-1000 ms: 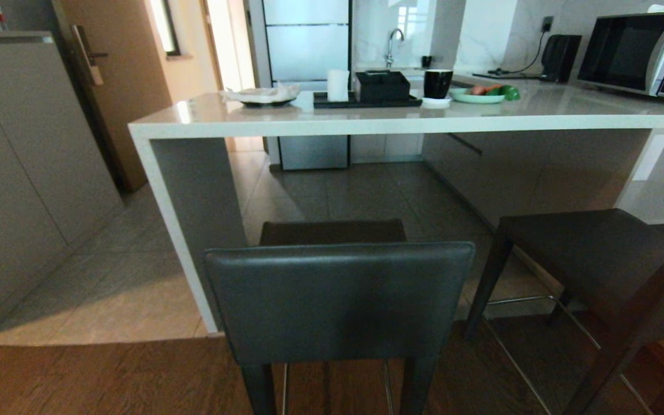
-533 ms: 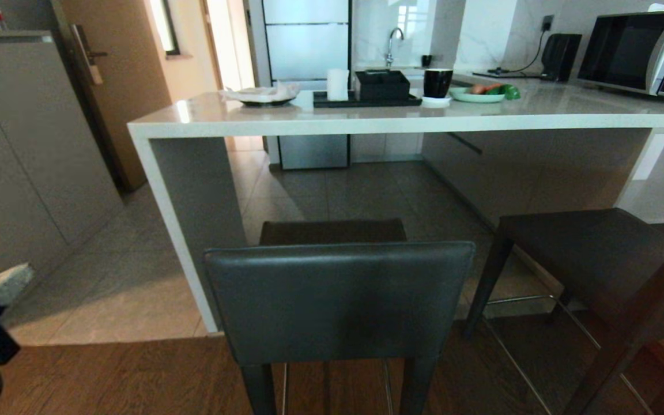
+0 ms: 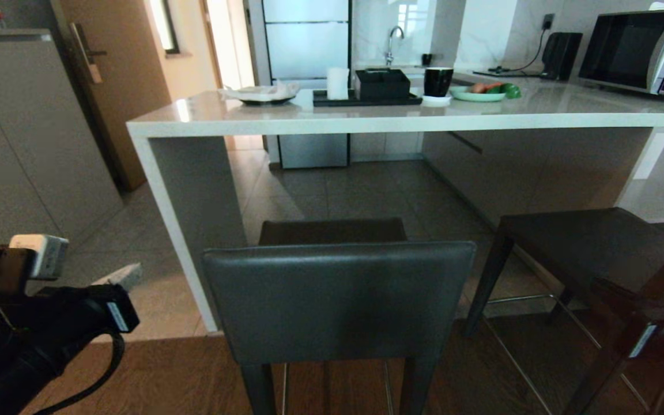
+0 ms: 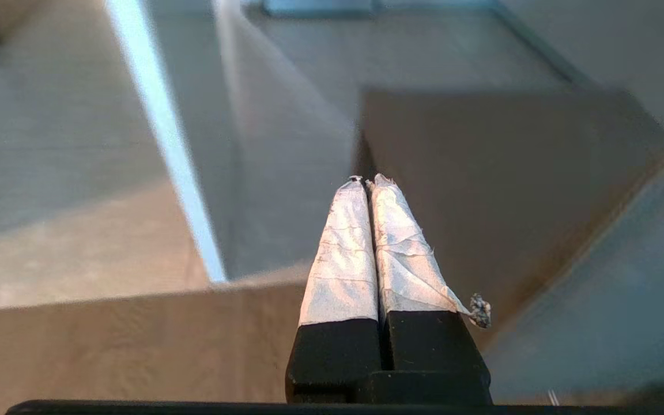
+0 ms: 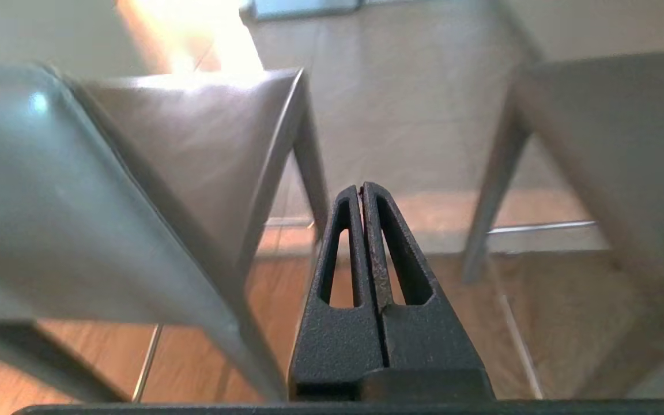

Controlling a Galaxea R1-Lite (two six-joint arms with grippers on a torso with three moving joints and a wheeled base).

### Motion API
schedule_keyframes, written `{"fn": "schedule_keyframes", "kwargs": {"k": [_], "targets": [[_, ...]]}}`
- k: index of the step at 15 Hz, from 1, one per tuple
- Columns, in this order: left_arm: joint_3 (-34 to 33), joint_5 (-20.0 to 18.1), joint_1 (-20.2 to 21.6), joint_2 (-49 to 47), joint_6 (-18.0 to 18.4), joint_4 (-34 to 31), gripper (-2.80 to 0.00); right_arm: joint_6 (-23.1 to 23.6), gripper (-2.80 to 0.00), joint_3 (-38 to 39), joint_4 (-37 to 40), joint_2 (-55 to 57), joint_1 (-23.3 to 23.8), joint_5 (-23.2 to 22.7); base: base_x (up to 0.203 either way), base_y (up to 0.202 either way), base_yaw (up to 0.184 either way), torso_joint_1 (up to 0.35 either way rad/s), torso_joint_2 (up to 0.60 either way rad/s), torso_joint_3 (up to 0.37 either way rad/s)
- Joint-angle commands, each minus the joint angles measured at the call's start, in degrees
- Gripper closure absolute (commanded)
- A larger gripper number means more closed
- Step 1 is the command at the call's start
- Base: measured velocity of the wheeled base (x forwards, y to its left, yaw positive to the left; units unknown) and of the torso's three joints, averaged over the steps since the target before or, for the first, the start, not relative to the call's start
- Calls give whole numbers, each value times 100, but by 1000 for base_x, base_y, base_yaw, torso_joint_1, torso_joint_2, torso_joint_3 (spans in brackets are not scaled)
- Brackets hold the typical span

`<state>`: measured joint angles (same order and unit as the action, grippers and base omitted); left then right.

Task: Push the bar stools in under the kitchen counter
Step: Push the gray chair back under the dining table

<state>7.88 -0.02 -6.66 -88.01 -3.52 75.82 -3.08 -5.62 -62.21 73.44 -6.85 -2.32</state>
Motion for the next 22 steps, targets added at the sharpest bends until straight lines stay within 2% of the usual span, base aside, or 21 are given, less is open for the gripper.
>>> {"fn": "schedule_keyframes", "kwargs": {"k": [1,3,4,7,9,13,19,22], "targets": [[-45,6,-128,-681,1,297,0,7,0,-14,-406,855,-82,-1,0,0,0,0,0,0],[-51,10,-146,-1185,23,943,0,161,0,-6,-1289,1497,-91,99,0,0,0,0,0,0],[-72,11,-148,-1422,27,1071,0,224,0,19,-1601,1746,-99,142,0,0,0,0,0,0],[37,-1,-268,-1738,23,1184,0,280,0,-62,-2181,2369,-283,146,0,0,0,0,0,0],[282,58,-348,-1952,17,1185,0,300,0,-254,-2474,2765,-564,174,0,0,0,0,0,0],[551,111,-407,-2211,16,1185,0,376,0,-446,-2542,3013,-989,205,0,0,0,0,0,0],[1005,199,-649,-2501,18,1185,0,379,0,-1025,-2546,3505,-1314,248,0,0,0,0,0,0],[1067,218,-797,-2579,12,1185,0,395,0,-1160,-2546,3749,-1739,545,0,0,0,0,0,0]]}}
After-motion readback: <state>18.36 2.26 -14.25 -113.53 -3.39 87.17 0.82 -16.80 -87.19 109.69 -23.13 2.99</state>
